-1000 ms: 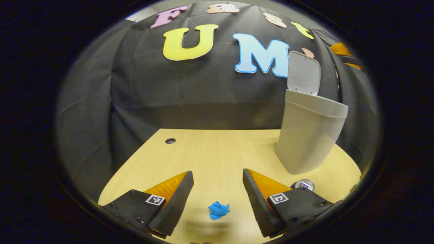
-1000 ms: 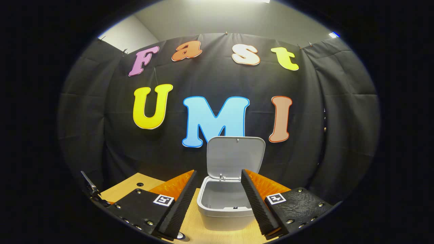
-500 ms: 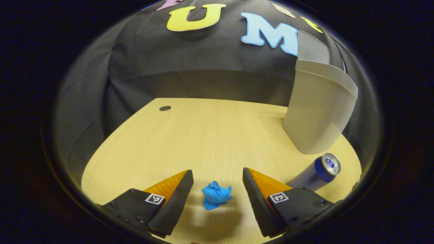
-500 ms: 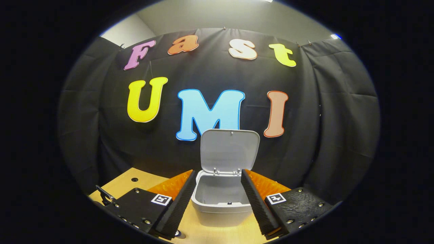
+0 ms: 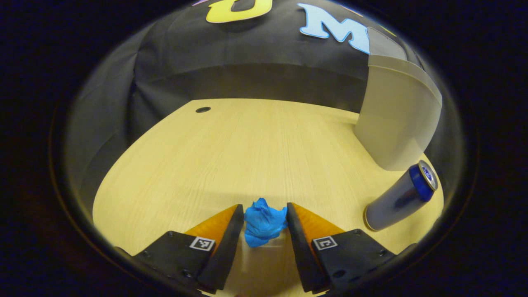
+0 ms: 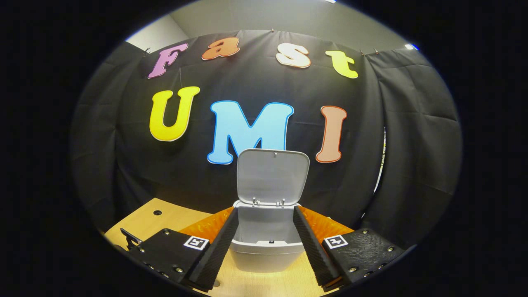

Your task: Press the lid of the desktop garbage bin to open it, pick up the crumpled paper on the desktop and throw it into the bin, then pick up the pop can on the desktop and drop it into the bin, and finally close the garbage bin lid.

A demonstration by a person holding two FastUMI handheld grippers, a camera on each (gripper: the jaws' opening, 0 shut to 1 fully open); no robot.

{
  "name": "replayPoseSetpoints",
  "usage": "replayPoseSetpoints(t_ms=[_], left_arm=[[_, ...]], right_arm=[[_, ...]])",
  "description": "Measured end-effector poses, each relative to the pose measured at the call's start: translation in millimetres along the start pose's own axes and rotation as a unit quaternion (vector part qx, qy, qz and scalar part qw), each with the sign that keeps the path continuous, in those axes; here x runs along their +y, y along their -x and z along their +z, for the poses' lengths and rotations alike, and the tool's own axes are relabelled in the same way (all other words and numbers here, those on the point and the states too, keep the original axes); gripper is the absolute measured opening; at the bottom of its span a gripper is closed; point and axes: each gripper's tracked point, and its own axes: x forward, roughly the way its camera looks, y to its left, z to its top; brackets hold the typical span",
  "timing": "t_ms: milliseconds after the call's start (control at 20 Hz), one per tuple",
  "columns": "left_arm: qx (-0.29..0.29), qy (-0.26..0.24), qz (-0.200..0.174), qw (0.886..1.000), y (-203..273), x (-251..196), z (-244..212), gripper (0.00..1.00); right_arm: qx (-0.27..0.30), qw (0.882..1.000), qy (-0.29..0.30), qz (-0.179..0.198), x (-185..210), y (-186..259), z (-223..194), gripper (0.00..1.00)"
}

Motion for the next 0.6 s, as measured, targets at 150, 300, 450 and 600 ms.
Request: replayPoseSetpoints(t_ms=[150, 300, 450, 600], left_arm=[[0.002, -0.002, 0.013, 1.0, -1, 5, -1, 0.35], [0.003, -0.003, 0.019, 1.0, 3, 4, 0, 0.34], [-0.017, -0.013, 0.024, 0.999, 10, 1, 15, 0.34], [-0.047, -0.022, 0.017, 0.999, 22, -9, 46, 0.34]], right_arm=[[0.002, 1.0, -0.001, 0.002, 0, -1, -3, 0.86], [0.001, 1.0, -0.002, 0.005, 1, -1, -5, 0.83], [0.004, 1.0, -0.003, 0.007, 0, 2, -9, 0.83], [0.006, 1.0, -0.005, 0.008, -3, 3, -14, 0.83]])
